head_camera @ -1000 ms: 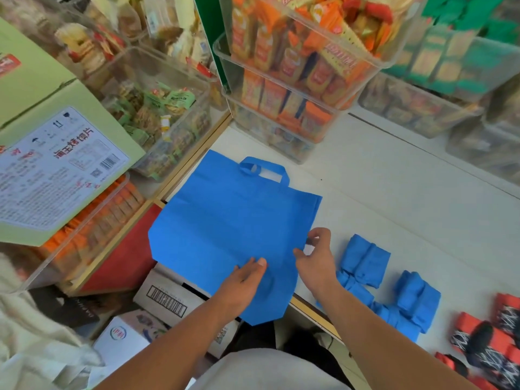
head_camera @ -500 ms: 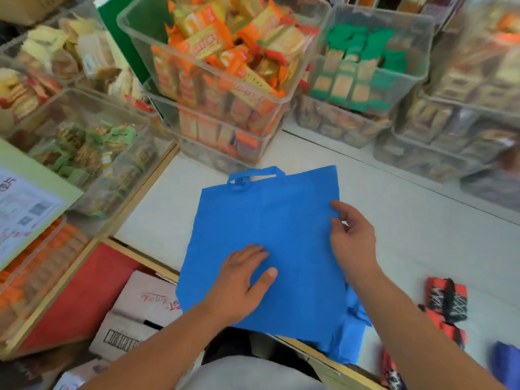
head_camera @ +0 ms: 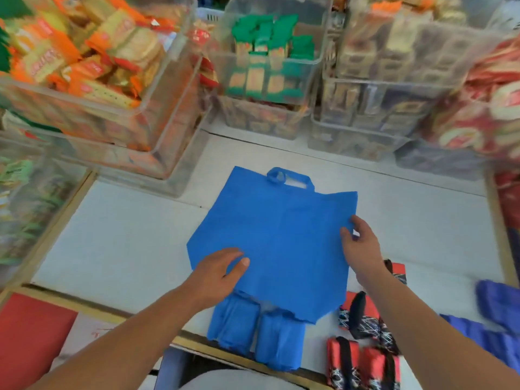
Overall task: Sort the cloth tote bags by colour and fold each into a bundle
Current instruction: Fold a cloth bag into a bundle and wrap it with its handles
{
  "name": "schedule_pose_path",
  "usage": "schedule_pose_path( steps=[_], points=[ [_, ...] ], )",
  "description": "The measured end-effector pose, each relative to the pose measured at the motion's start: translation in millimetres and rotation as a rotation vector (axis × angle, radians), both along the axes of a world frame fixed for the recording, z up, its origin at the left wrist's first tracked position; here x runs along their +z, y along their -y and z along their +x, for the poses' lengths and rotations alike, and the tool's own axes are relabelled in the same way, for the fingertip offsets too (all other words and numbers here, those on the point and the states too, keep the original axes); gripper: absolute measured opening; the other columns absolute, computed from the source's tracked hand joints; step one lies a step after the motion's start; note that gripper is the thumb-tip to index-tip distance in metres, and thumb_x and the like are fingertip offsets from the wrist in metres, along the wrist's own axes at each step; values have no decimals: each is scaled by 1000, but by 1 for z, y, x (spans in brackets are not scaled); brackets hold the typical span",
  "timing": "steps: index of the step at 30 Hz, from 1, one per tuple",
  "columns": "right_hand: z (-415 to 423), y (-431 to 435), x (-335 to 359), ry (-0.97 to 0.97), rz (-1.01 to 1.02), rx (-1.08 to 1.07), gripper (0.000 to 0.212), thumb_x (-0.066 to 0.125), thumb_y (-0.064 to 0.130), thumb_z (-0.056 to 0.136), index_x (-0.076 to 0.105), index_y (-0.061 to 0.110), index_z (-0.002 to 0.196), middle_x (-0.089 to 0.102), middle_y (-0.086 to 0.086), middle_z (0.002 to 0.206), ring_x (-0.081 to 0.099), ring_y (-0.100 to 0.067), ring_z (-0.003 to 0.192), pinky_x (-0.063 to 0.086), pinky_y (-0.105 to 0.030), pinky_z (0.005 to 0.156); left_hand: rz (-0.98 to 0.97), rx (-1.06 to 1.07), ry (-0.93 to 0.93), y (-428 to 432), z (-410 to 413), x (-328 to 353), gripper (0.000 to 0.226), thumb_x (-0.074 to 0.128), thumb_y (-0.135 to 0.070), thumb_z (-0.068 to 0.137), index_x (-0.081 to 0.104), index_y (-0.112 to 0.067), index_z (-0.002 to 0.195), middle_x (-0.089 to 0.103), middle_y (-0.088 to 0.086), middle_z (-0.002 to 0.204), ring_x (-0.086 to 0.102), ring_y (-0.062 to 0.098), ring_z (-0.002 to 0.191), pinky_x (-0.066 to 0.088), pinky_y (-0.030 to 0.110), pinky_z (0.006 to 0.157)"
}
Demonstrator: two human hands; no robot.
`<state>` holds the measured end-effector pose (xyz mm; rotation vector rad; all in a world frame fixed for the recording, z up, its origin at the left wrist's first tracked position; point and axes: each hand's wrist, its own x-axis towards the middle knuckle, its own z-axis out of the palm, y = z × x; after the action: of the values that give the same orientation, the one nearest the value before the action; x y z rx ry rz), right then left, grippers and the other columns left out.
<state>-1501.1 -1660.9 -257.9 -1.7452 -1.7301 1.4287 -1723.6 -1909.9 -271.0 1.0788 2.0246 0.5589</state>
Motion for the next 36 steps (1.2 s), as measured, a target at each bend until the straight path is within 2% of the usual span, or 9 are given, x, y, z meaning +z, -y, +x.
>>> schedule_pose_path(
  steps=[2, 5, 10, 17, 20, 25, 29, 33, 36],
  points=[
    [-1, 0, -7, 277, 186, 228, 53, 56, 35, 102, 45, 20, 151, 29, -16, 160, 32, -36, 146, 35, -52, 116, -15, -2, -60, 3, -14, -6, 82, 21, -79, 93, 64, -17, 123, 63, 4, 130, 56, 19, 126, 41, 33, 109],
    [-10, 25, -22, 370, 442, 543, 52, 52, 49, 95, 66, 14, 131, 47, -21, 150, 45, -42, 138, 39, -53, 113, 14, 3, -190, 14, -35, -10, 93, 18, -83, 89, 66, -17, 133, 57, 3, 144, 50, 18, 136, 33, 29, 116],
    [-66, 67, -26, 279, 189, 758, 48, 57, 47, 98, 61, 21, 138, 45, -4, 155, 38, -18, 145, 24, -25, 118, 37, -147, -291, 34, -82, -28, 84, 34, -81, 89, 63, -19, 136, 50, 4, 151, 45, 21, 141, 29, 32, 119],
    [-129, 71, -45, 398, 0, 752, 63, 40, 69, 94, 52, 35, 145, 29, 3, 164, 19, -21, 154, 11, -35, 127, 219, -469, -360, 31, -127, -64, 61, 79, -41, 80, 60, -26, 136, 45, 6, 155, 43, 26, 143, 34, 43, 116],
    [-136, 63, -47, 420, -59, 747, 66, 40, 72, 91, 51, 37, 145, 30, 6, 164, 18, -18, 154, 9, -32, 127, 369, -498, -431, 23, -136, -70, 28, 63, -38, 93, 71, -25, 117, 61, 1, 140, 53, 22, 132, 38, 40, 113],
    [-138, 46, -1, 222, -223, 665, 72, 60, 83, 74, 59, 42, 133, 51, 22, 144, 45, 1, 136, 28, -23, 117, 392, -273, -299, -16, -146, -29, 27, 45, -34, 105, 64, -18, 94, 63, -9, 84, 54, 12, 79, 50, 39, 75],
    [-118, 22, 53, 362, -108, 786, 86, 63, 93, 58, 59, 47, 131, 59, 34, 127, 53, 14, 119, 42, -24, 108, 351, -92, -245, -60, -156, 3, 16, 48, -35, 105, 60, -24, 102, 63, -9, 83, 57, 12, 73, 51, 37, 68],
    [-93, -5, 75, 812, 245, 721, 42, 63, 63, 88, 63, 42, 124, 67, 19, 111, 64, -10, 105, 48, -29, 86, 352, -15, -235, -100, -165, 21, 15, 51, -37, 104, 60, -24, 104, 63, -9, 81, 57, 14, 72, 52, 38, 68],
    [-72, -31, 59, 455, 202, 322, 13, 74, 38, 89, 71, 27, 84, 64, 12, 69, 56, -7, 62, 41, -20, 57, 345, 62, -240, -124, -166, 25, 22, 57, -37, 101, 60, -23, 117, 66, -7, 101, 61, 16, 87, 55, 40, 77]
  ],
)
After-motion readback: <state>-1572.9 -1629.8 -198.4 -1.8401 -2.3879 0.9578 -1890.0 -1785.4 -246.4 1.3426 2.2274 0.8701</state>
